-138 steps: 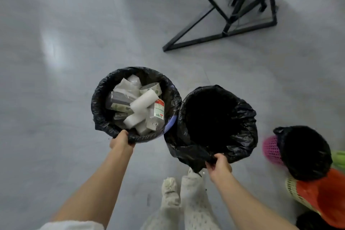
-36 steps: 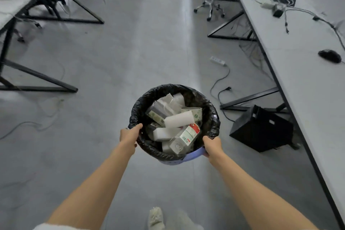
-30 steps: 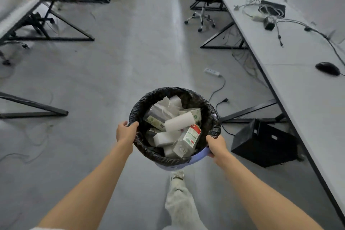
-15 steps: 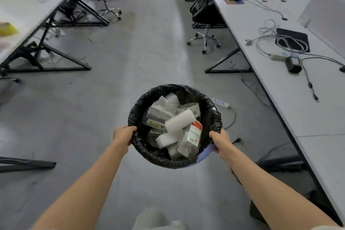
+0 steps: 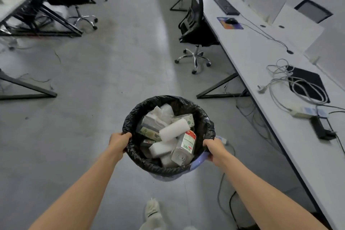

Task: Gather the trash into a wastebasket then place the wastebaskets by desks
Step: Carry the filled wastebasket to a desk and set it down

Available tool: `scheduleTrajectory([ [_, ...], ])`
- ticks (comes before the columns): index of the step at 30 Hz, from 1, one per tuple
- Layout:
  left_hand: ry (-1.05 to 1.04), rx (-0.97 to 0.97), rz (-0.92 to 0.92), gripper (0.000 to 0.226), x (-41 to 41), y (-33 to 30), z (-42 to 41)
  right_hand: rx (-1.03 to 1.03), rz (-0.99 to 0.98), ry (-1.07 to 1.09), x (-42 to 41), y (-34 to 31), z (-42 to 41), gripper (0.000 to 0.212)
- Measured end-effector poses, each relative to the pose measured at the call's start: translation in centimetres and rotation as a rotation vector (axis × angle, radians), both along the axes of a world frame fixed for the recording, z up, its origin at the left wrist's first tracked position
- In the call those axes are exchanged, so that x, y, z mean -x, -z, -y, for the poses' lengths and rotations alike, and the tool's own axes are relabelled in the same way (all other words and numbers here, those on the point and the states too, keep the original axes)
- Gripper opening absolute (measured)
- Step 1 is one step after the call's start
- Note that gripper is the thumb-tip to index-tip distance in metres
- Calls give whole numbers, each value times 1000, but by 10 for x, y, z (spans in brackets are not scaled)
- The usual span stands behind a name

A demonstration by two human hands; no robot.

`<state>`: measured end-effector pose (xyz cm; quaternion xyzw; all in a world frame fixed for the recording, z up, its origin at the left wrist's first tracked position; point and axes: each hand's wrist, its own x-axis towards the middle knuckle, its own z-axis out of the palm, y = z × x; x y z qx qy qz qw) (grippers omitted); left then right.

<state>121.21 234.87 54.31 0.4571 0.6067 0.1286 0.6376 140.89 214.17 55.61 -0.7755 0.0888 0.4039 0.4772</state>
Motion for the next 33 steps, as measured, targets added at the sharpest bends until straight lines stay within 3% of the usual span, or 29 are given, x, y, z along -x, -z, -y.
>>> scheduleTrajectory([
  [10, 146, 49, 2, 20, -193, 24, -156, 74, 18, 163, -172, 26, -144, 12],
  [18, 110, 58, -73, 14, -347, 64, -288, 152, -98, 109, -344, 83, -288, 12],
  [24, 181, 24, -173, 11, -430, 94, -361, 262, -144, 87, -422, 106, -359, 17],
  [29, 182, 88, -220, 16, -494, 144, -415, 237, -256, 141, -475, 137, -410, 17],
  [33, 221, 180, -282, 17, -543, 219, -463, 271, -279, 192, -515, 201, -454, 18],
])
